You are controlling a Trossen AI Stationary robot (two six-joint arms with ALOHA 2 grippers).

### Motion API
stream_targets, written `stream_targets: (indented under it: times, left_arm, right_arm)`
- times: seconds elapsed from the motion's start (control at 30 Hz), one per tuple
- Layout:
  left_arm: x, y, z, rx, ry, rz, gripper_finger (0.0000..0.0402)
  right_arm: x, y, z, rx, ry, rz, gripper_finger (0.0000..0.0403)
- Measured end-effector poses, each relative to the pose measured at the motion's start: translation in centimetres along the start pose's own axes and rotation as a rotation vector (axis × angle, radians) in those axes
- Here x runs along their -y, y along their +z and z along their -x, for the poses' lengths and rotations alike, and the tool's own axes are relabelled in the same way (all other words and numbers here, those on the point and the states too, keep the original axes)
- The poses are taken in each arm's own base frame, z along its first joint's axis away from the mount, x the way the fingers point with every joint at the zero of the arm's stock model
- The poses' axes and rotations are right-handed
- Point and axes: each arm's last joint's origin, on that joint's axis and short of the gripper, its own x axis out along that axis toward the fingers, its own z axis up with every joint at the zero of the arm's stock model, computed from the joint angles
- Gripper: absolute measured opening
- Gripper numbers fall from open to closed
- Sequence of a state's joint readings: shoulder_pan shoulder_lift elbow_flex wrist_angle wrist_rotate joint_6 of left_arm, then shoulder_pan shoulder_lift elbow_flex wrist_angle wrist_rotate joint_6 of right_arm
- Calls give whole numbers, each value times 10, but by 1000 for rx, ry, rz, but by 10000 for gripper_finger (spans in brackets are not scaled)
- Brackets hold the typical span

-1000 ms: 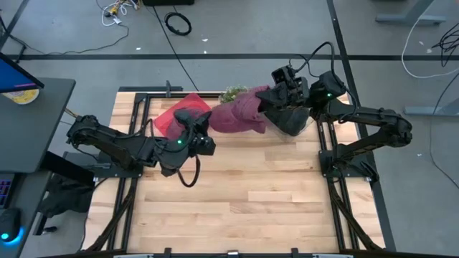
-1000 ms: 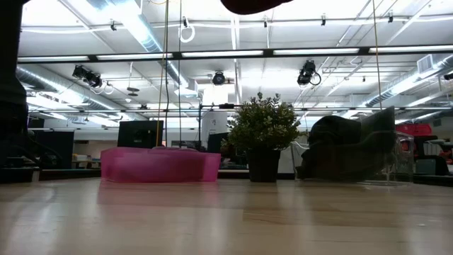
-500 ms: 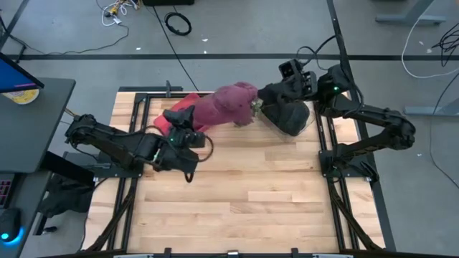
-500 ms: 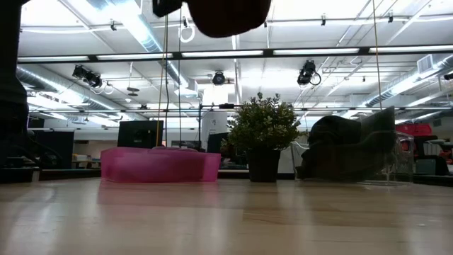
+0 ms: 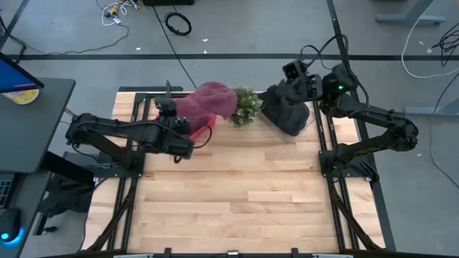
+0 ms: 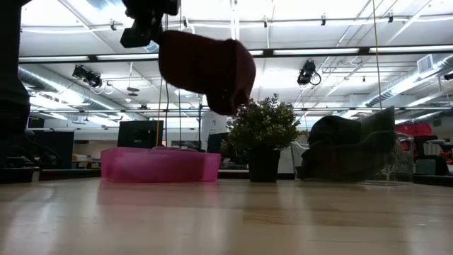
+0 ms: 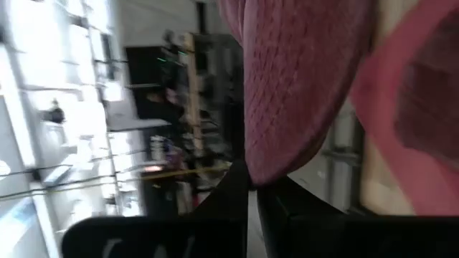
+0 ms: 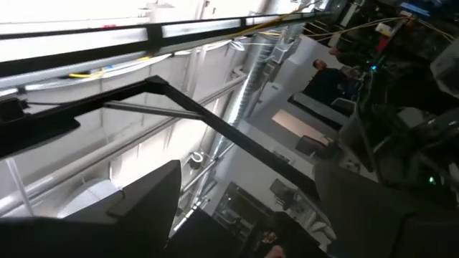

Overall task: Pick & Place hat
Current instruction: Put the red cap into the red bin

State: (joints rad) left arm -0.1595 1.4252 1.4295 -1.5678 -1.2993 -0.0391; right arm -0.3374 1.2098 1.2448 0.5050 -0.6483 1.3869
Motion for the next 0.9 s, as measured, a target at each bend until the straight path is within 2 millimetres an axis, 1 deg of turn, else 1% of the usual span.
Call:
stream_targets:
  times: [0.07,0.1,0.23,0.3,0.5,0.7,0.9]
  left_arm:
    - [-2,-6,-1,-7,-29,-14,12]
    - [-4,-7,-1,-5,-11,-12,12]
    - [-18,-22,3,19,131,166,12]
    - [-25,-30,2,16,139,209,12]
    - [-29,-41,-4,-19,-9,97,12]
    - [-29,-44,-10,-36,-121,-40,12]
    - [-29,-48,-23,-68,-259,-198,12]
  right_arm:
    - [3,0,0,-5,-25,-5,322]
    - [5,-1,0,-8,-39,-9,322]
    - [8,-1,0,-14,-67,0,322]
    - [9,-2,0,-14,-74,-5,323]
    - [10,-1,0,-6,-86,-2,323]
    - [10,-1,0,-6,-87,7,323]
    - [13,-2,1,-5,-109,12,323]
